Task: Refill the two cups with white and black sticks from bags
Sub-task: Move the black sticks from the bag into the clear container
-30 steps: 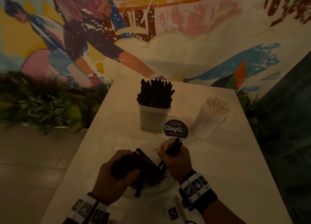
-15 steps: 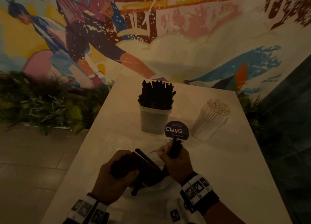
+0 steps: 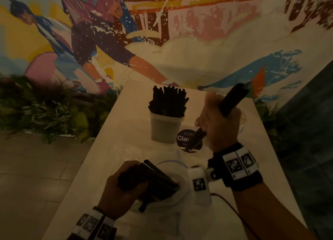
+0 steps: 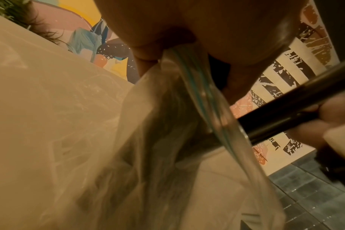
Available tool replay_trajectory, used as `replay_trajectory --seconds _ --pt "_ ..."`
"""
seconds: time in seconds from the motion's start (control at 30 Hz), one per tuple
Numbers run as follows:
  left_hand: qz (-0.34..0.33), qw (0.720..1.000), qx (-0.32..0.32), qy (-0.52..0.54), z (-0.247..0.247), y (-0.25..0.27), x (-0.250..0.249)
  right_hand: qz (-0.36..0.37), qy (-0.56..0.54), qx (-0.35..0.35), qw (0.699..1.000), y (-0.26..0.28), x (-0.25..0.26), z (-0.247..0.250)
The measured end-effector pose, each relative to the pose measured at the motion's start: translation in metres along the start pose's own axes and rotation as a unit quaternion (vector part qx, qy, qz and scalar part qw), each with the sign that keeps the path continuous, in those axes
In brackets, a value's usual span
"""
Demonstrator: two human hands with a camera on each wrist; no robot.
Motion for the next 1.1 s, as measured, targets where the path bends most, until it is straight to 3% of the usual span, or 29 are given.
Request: replay_trajectory --seconds 0.13,0.27,0.5,0.7,0.8,0.9,0.97,1.1 --pt "-0.003 1.000 0.000 -0.005 0.000 0.000 0.000 0.068 0.006 -0.057 0.996 -0.033 0.019 -0.006" --pt "-0.005 1.000 -0.001 0.003 0.000 0.001 -0.001 0.079 -0.005 -0.101 0.992 -0.058 0.024 -0.019" --pt "-0.003 1.000 0.001 0.022 0.001 0.000 0.001 0.084 0.023 -0.077 0.993 -0.079 -0.004 -0.046" --pt "0.000 1.000 0.003 0.027 0.001 -0.001 0.001 0.002 0.099 -0.004 0.995 -0.077 -0.065 -0.053" --pt "0.004 1.000 0.000 0.021 0.001 0.000 0.002 0.026 0.132 0.000 0.991 -0.082 -0.075 -0.052" --pt "0.004 1.000 0.001 0.017 0.001 0.000 0.003 0.009 0.254 0.026 0.967 -0.091 -0.097 -0.053" --pt "0.004 1.000 0.002 0.014 0.001 -0.001 0.002 -0.007 0.370 0.063 0.927 -0.093 -0.108 -0.055" --pt "0.006 1.000 -0.002 0.001 0.001 -0.001 0.002 -0.002 0.465 0.059 0.883 -0.095 -0.112 -0.057"
Point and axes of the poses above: each hand's wrist, its own y-axis away from the middle knuckle, its own z-axis out of the back of the hand, x = y × z, the point moved 4 cm from there along -y, towards the middle knuckle, and after that the axes turned 7 degrees about -x, right-handed, at the moved point
